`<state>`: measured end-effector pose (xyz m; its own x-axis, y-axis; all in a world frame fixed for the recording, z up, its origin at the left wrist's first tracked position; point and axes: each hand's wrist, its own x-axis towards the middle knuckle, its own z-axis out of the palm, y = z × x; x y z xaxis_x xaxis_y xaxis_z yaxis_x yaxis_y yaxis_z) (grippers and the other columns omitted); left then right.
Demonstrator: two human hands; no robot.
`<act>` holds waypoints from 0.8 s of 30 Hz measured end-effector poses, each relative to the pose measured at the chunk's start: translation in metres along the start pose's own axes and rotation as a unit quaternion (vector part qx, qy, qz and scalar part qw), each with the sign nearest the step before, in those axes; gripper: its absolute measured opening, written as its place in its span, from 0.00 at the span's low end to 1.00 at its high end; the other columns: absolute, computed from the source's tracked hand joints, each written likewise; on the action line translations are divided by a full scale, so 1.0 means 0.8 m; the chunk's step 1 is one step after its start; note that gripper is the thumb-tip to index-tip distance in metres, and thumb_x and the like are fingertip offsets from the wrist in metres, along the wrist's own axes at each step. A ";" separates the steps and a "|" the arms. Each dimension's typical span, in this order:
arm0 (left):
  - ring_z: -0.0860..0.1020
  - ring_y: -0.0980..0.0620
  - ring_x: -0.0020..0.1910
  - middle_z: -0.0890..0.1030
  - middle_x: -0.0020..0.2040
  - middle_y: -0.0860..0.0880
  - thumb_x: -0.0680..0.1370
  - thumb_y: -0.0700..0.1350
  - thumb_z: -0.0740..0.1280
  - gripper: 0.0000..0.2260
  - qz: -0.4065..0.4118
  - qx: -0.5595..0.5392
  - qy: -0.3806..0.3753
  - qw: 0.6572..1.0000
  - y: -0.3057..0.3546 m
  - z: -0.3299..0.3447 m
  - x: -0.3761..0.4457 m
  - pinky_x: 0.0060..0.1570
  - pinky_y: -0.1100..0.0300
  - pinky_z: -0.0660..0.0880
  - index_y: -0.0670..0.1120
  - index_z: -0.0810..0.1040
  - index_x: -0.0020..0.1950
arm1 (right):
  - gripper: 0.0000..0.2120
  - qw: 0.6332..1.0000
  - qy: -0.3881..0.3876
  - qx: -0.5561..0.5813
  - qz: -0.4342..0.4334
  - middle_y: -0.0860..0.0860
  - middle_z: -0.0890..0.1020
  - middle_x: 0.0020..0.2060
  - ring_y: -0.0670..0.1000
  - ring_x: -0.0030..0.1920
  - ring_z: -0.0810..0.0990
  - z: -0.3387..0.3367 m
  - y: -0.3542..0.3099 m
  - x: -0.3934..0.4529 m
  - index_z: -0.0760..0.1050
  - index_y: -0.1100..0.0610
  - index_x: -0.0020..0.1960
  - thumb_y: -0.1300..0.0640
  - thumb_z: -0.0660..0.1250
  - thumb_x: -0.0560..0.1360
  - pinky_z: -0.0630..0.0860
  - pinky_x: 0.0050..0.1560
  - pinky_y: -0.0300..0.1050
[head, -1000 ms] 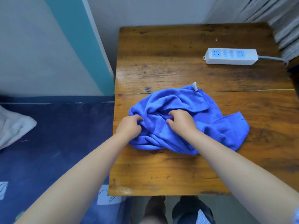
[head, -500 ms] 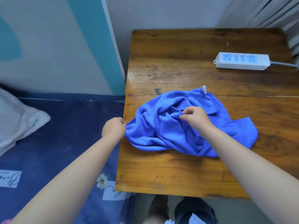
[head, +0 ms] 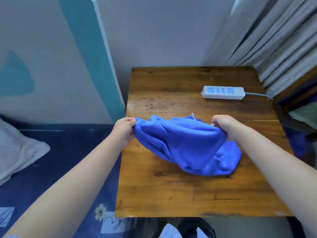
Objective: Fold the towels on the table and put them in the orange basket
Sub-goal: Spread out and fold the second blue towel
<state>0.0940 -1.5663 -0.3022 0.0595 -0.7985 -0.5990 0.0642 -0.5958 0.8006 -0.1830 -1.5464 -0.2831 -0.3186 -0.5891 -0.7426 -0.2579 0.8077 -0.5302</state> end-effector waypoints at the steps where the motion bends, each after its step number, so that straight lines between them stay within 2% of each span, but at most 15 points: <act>1: 0.72 0.52 0.34 0.74 0.36 0.46 0.80 0.36 0.55 0.13 -0.001 0.010 -0.001 1.000 0.010 0.004 -0.003 0.34 0.63 0.72 0.43 0.72 0.38 | 0.09 1.000 -0.002 -0.011 -0.002 0.57 0.73 0.32 0.54 0.30 0.70 -0.009 -0.003 -0.007 0.70 0.60 0.36 0.61 0.59 0.75 0.65 0.32 0.41; 3: 0.71 0.52 0.33 0.73 0.35 0.46 0.79 0.34 0.56 0.13 -0.011 0.039 0.013 0.999 0.026 0.010 -0.006 0.33 0.63 0.71 0.43 0.72 0.36 | 0.06 0.999 0.006 -0.048 -0.022 0.56 0.77 0.39 0.54 0.37 0.74 -0.024 -0.006 -0.020 0.74 0.61 0.44 0.57 0.64 0.75 0.69 0.35 0.43; 5: 0.71 0.52 0.31 0.72 0.34 0.46 0.77 0.33 0.56 0.12 -0.023 0.061 0.037 0.997 0.045 0.016 -0.012 0.30 0.62 0.71 0.43 0.70 0.35 | 0.05 0.997 0.037 -0.036 -0.052 0.56 0.75 0.43 0.54 0.41 0.73 -0.042 -0.011 -0.033 0.74 0.59 0.42 0.58 0.65 0.75 0.69 0.37 0.41; 7: 0.71 0.51 0.31 0.72 0.34 0.46 0.77 0.33 0.57 0.11 -0.017 0.057 0.042 0.997 0.067 0.024 -0.019 0.29 0.61 0.72 0.43 0.68 0.35 | 0.09 0.995 0.051 0.029 -0.081 0.56 0.74 0.39 0.52 0.37 0.73 -0.063 -0.021 -0.047 0.71 0.58 0.36 0.62 0.64 0.75 0.69 0.34 0.41; 9: 0.73 0.50 0.34 0.72 0.36 0.45 0.76 0.32 0.59 0.09 -0.001 0.039 0.021 0.999 0.089 0.033 -0.024 0.32 0.61 0.73 0.43 0.69 0.38 | 0.12 0.989 0.066 0.089 -0.098 0.54 0.73 0.34 0.50 0.33 0.71 -0.080 -0.033 -0.059 0.69 0.57 0.34 0.66 0.62 0.75 0.69 0.32 0.41; 11: 0.74 0.49 0.41 0.73 0.42 0.45 0.75 0.31 0.60 0.08 0.051 0.042 0.003 0.998 0.114 0.043 -0.027 0.37 0.61 0.72 0.43 0.73 0.47 | 0.14 0.979 0.099 0.119 -0.133 0.54 0.71 0.33 0.49 0.31 0.70 -0.096 -0.047 -0.069 0.68 0.56 0.33 0.68 0.60 0.75 0.68 0.32 0.40; 12: 0.74 0.49 0.42 0.73 0.43 0.46 0.75 0.30 0.60 0.11 0.088 0.051 -0.003 0.995 0.128 0.048 -0.027 0.38 0.61 0.72 0.42 0.73 0.53 | 0.15 0.974 0.107 0.130 -0.152 0.53 0.71 0.32 0.49 0.31 0.69 -0.104 -0.057 -0.073 0.68 0.56 0.32 0.69 0.60 0.75 0.67 0.32 0.39; 14: 0.72 0.52 0.38 0.73 0.39 0.48 0.74 0.27 0.56 0.17 0.160 0.063 -0.008 0.985 0.153 0.058 -0.026 0.36 0.63 0.70 0.38 0.74 0.59 | 0.15 0.967 0.104 0.157 -0.175 0.53 0.71 0.31 0.49 0.30 0.69 -0.116 -0.080 -0.079 0.69 0.56 0.33 0.71 0.59 0.74 0.66 0.31 0.39; 17: 0.71 0.51 0.38 0.73 0.37 0.51 0.71 0.25 0.52 0.20 0.232 0.073 0.016 0.970 0.197 0.079 -0.026 0.34 0.64 0.67 0.35 0.74 0.59 | 0.16 0.949 0.116 0.212 -0.201 0.54 0.70 0.30 0.46 0.21 0.72 -0.134 -0.130 -0.085 0.68 0.56 0.33 0.72 0.57 0.74 0.65 0.30 0.39; 18: 0.71 0.51 0.38 0.73 0.37 0.51 0.71 0.25 0.52 0.21 0.249 0.070 0.031 0.965 0.215 0.084 -0.026 0.33 0.65 0.67 0.35 0.74 0.58 | 0.16 0.943 0.126 0.217 -0.217 0.54 0.70 0.30 0.47 0.21 0.72 -0.140 -0.149 -0.087 0.68 0.55 0.33 0.71 0.56 0.74 0.66 0.30 0.39; 21: 0.72 0.50 0.42 0.73 0.38 0.52 0.71 0.25 0.51 0.21 0.309 0.042 0.061 0.948 0.276 0.096 -0.029 0.37 0.64 0.69 0.36 0.74 0.59 | 0.17 0.917 0.153 0.227 -0.289 0.54 0.70 0.30 0.49 0.29 0.69 -0.159 -0.211 -0.097 0.67 0.55 0.33 0.72 0.55 0.74 0.66 0.30 0.40; 24: 0.71 0.52 0.43 0.73 0.39 0.52 0.74 0.27 0.52 0.19 0.385 0.012 0.085 0.919 0.321 0.097 -0.037 0.39 0.67 0.69 0.37 0.72 0.61 | 0.17 0.896 0.170 0.216 -0.349 0.52 0.70 0.31 0.48 0.30 0.68 -0.175 -0.260 -0.108 0.67 0.54 0.32 0.72 0.55 0.73 0.65 0.29 0.38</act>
<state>0.0317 -1.7021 -0.0778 0.2325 -0.9604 0.1535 -0.0841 0.1374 0.9869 -0.2295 -1.6664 -0.0517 -0.4961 -0.8673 -0.0403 -0.1483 0.1304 -0.9803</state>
